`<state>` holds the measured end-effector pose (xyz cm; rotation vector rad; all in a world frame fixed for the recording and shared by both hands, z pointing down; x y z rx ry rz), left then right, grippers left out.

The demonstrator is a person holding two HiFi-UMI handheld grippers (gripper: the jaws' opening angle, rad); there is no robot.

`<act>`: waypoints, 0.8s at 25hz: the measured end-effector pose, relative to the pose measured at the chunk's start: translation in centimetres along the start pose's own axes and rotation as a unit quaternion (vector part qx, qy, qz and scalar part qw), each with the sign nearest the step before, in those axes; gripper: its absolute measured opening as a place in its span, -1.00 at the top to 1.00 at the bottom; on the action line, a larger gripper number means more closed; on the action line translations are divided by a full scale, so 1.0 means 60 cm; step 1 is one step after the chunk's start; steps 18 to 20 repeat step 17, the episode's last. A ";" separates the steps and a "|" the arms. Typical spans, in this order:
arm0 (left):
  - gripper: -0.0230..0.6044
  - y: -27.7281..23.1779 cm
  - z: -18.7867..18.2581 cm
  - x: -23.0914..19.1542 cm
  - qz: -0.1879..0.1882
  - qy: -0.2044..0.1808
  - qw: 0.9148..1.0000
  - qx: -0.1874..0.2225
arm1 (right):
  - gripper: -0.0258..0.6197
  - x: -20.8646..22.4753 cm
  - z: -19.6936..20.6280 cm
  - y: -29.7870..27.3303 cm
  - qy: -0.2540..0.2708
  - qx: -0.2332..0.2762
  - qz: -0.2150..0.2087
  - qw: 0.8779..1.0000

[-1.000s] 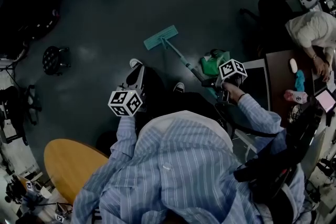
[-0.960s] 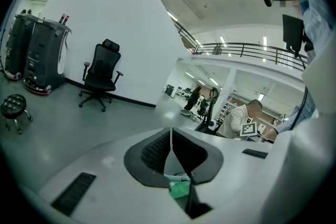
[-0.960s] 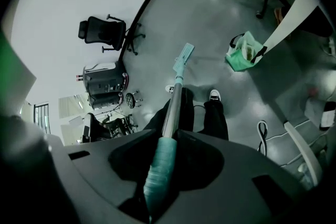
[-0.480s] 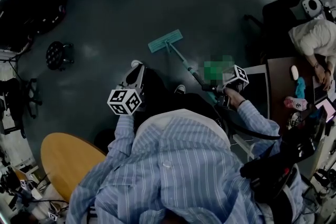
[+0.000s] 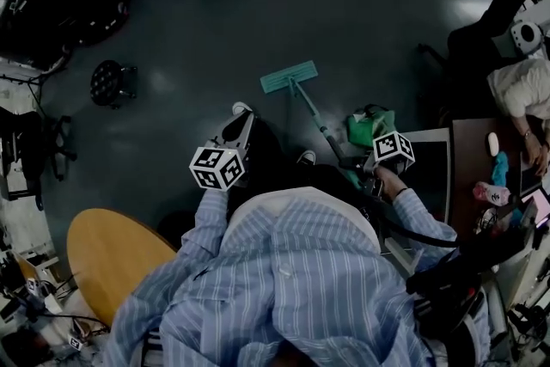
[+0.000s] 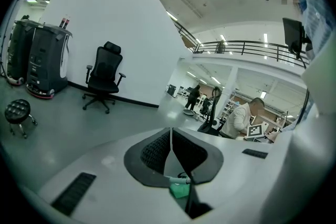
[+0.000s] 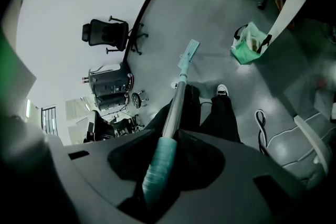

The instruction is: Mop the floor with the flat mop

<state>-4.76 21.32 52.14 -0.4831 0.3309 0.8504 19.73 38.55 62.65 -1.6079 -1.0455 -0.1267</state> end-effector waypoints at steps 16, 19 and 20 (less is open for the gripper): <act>0.88 0.066 -0.005 -0.087 -0.052 0.035 0.997 0.035 | 0.51 -0.059 -0.017 -0.007 0.004 -0.004 -0.006 1.000; 0.88 0.066 -0.004 -0.089 -0.054 0.036 0.997 0.035 | 0.51 -0.060 -0.016 -0.008 0.003 -0.004 -0.007 1.000; 0.88 0.066 -0.004 -0.089 -0.054 0.036 0.997 0.035 | 0.51 -0.060 -0.016 -0.008 0.003 -0.004 -0.007 1.000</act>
Point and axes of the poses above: the fingertips, and each gripper's own axes: y backward along the fingers, x to its right, z out of its underside, the point moved 2 cm from there along y, backward along the fingers, and after that the axes turned 7 degrees about z, right-handed, at the moved point
